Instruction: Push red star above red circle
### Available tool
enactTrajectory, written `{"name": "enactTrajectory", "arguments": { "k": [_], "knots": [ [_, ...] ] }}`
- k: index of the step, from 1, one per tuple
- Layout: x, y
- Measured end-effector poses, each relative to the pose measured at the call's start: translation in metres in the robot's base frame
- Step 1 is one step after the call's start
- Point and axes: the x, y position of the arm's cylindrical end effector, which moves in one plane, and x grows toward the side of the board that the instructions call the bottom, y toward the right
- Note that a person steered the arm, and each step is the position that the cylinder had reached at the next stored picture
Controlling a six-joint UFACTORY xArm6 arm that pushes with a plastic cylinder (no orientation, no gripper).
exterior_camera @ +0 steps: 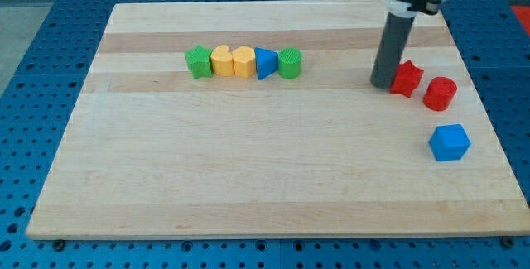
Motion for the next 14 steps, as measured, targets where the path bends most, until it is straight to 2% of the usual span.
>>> {"name": "enactTrajectory", "arguments": {
  "k": [1,4,5,6,8,10,11,12,14],
  "knots": [
    [0.0,0.004],
    [-0.043,0.008],
    [-0.038,0.005],
    [0.006,0.001],
    [0.003,0.001],
    [-0.027,0.004],
    [-0.027,0.004],
    [0.003,-0.005],
    [0.008,0.012]
  ]
}}
